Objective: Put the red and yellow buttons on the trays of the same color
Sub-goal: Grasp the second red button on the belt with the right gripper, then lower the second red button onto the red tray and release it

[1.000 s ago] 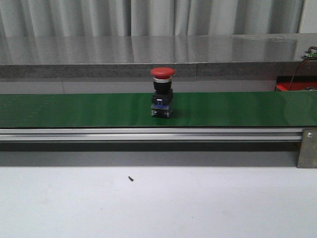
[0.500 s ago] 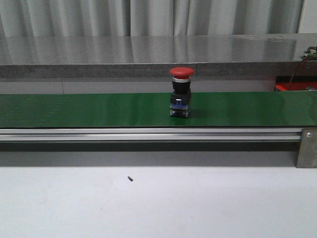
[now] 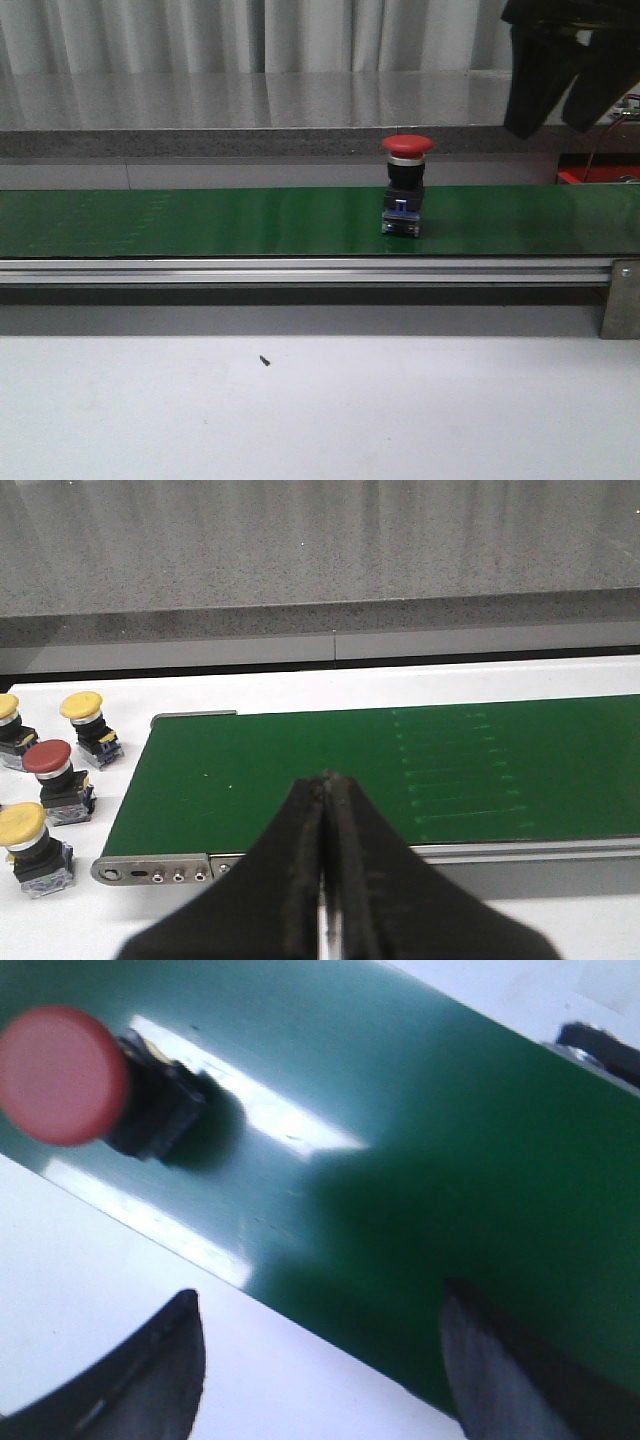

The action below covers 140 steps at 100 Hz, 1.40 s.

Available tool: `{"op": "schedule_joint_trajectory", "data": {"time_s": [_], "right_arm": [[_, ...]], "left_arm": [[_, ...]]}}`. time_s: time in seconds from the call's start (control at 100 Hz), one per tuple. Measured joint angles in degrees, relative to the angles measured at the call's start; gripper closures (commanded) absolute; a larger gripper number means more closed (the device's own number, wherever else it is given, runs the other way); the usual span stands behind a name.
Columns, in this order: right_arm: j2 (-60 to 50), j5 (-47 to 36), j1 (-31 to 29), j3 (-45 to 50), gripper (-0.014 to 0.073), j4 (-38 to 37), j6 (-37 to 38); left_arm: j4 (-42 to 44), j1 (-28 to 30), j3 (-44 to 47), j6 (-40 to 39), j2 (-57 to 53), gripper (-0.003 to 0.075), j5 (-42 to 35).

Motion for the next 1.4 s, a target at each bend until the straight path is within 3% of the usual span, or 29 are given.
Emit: {"op": "schedule_joint_trajectory", "data": {"time_s": [0.28, 0.62, 0.85, 1.08, 1.25, 1.4], "right_arm": [[3.2, -4.7, 4.7, 0.0, 0.0091, 1.5, -0.2], [7.1, -7.7, 4.9, 0.0, 0.0102, 4.9, -1.6], [8.0, -8.2, 4.9, 0.0, 0.0349, 5.0, -1.6], [8.0, -5.3, 4.7, -3.1, 0.0359, 2.9, -1.1], [8.1, -1.2, 0.2, -9.9, 0.0359, 0.4, -0.7], [8.1, -1.3, -8.9, -15.0, 0.0359, 0.0, -0.2]], "left_arm": [[0.0, 0.0, 0.0, 0.0, 0.0, 0.0740, 0.0], [0.0, 0.0, 0.0, 0.0, 0.0, 0.0740, 0.0], [0.0, 0.0, 0.0, 0.0, 0.0, 0.0740, 0.0], [0.0, 0.0, 0.0, 0.0, 0.0, 0.0740, 0.0], [0.0, 0.0, 0.0, 0.0, 0.0, 0.0740, 0.0], [0.0, 0.0, 0.0, 0.0, 0.0, 0.0740, 0.0]]}}
